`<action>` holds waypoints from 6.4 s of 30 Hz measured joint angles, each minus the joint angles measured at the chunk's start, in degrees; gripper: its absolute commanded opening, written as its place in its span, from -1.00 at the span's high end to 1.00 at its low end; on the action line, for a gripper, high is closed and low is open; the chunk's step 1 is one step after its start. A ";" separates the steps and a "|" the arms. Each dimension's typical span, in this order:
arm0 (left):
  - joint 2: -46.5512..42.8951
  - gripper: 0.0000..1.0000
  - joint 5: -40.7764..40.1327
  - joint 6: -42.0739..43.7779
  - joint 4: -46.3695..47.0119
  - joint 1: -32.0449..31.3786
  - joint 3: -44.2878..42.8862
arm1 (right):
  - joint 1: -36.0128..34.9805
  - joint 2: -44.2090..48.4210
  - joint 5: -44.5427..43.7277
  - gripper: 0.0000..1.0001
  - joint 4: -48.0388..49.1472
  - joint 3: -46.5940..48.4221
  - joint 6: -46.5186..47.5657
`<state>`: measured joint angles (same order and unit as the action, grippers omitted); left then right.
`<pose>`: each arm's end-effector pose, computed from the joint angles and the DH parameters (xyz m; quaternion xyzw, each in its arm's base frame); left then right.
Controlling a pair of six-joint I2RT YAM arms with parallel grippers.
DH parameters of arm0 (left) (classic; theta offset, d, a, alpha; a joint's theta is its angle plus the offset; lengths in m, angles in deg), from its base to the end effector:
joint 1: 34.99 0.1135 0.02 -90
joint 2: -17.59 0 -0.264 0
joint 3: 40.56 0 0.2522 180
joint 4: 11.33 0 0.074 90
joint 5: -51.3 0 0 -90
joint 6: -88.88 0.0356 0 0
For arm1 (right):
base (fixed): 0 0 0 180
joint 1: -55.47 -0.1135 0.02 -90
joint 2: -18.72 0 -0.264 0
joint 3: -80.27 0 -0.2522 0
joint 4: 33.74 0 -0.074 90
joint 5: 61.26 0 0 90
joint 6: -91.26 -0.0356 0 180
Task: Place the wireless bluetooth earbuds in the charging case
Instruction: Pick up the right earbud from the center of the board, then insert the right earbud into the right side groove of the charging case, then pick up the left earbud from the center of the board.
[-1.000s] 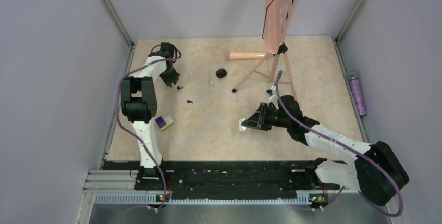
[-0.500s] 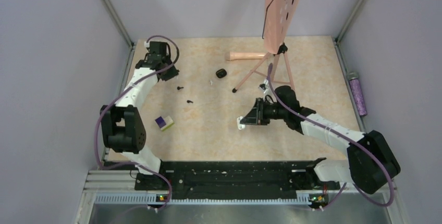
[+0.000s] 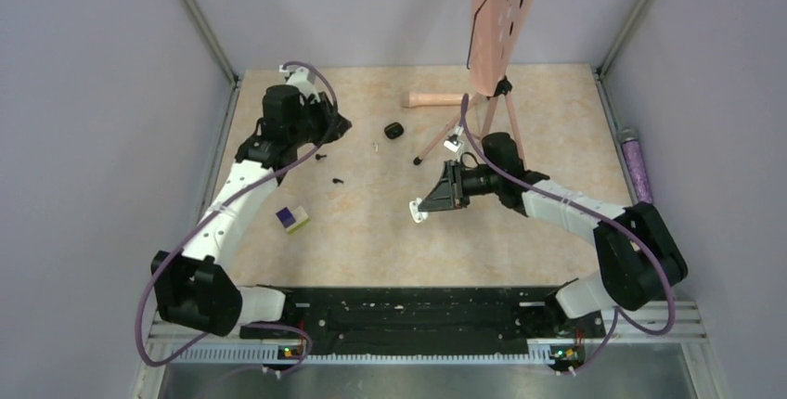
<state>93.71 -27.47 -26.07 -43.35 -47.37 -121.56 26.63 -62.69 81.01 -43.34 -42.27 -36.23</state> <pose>0.2963 -0.0721 0.3416 -0.0422 0.8497 -0.2452 0.4649 0.2412 0.1650 0.2192 -0.1481 0.8045 0.5572 0.1431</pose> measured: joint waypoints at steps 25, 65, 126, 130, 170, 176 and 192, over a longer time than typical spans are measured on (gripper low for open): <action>-9.49 1.00 17.70 1.99 21.79 -10.10 13.55 | 1.40 -6.38 4.15 1.00 35.95 -3.30 -34.82; -16.48 1.00 31.26 0.00 63.87 -16.57 34.62 | 1.44 -9.51 -0.31 1.00 63.45 -6.60 -58.77; -12.87 1.00 31.17 3.93 64.48 -18.05 34.88 | 1.51 -10.27 -1.99 1.00 74.16 -9.18 -67.84; -12.90 1.00 31.21 3.96 64.19 -18.05 34.86 | 1.51 -10.38 -2.16 1.00 74.31 -9.31 -68.26; -15.82 -0.59 31.52 8.22 50.07 -18.05 30.40 | 1.60 -10.91 -3.08 1.00 75.87 -9.57 -68.63; -18.71 -0.76 27.58 8.44 43.06 -18.05 26.56 | 1.60 -10.19 -3.04 1.00 72.30 -9.60 -65.02; -10.08 -0.97 -0.63 -0.11 15.54 -12.96 7.87 | 1.60 -0.87 -2.51 1.00 49.66 -13.40 -47.50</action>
<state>83.63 -28.11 -26.17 -27.81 -60.33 -113.70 28.23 -63.56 78.50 6.32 -55.67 -83.73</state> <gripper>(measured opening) 0.982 0.146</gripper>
